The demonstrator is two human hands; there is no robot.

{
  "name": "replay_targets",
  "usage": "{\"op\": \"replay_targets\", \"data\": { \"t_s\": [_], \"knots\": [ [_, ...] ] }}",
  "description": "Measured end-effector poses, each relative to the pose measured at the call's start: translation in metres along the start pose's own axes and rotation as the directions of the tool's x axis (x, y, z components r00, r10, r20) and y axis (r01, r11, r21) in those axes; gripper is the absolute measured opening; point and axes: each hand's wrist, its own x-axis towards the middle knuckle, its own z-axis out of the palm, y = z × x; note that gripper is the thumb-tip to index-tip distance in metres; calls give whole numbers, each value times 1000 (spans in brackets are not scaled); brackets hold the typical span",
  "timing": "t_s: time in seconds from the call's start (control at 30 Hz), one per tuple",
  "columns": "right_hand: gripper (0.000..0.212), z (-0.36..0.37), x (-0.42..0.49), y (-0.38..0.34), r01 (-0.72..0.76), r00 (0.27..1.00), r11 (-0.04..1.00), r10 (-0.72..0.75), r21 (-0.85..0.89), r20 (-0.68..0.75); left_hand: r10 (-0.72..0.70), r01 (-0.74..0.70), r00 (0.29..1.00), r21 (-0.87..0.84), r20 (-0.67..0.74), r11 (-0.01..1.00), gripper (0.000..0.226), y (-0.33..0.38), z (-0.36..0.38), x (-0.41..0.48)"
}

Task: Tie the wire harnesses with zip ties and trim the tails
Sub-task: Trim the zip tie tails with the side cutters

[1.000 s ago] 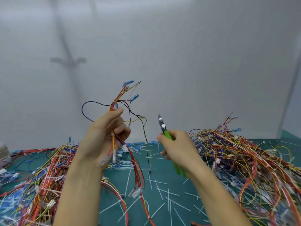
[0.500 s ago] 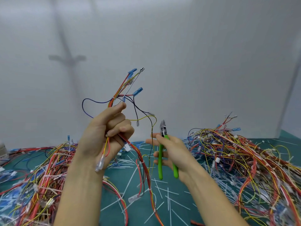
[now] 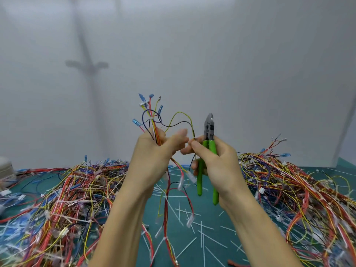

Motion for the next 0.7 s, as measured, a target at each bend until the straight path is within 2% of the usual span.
{"op": "replay_targets", "data": {
  "t_s": [0.07,0.13,0.27,0.33,0.47,0.6,0.7],
  "knots": [
    [6,1,-4,-4,3,996,1000,-3,-3,86,48,-46,999,-78,22,996,44,3,1,-4],
    [15,2,-7,-7,26,990,999,-21,-31,143,64,-59,997,-145,31,988,50,6,0,-6],
    [13,5,-10,-11,16,975,998,-1,-63,223,113,-120,992,-111,-63,987,49,8,-6,-5],
    [13,7,-11,-12,23,973,996,-2,-89,230,136,-147,983,-89,-123,985,47,8,-8,-5],
    [44,6,-11,-16,44,975,982,-1,-185,223,106,-159,964,-207,-246,965,47,8,-12,-3],
    [44,-2,-10,-18,63,960,942,33,-329,278,72,-144,973,-328,-221,934,42,11,-15,-2],
    [44,-2,-11,-19,90,956,897,44,-432,291,68,-136,975,-327,-213,935,41,12,-15,-3]
  ]
}}
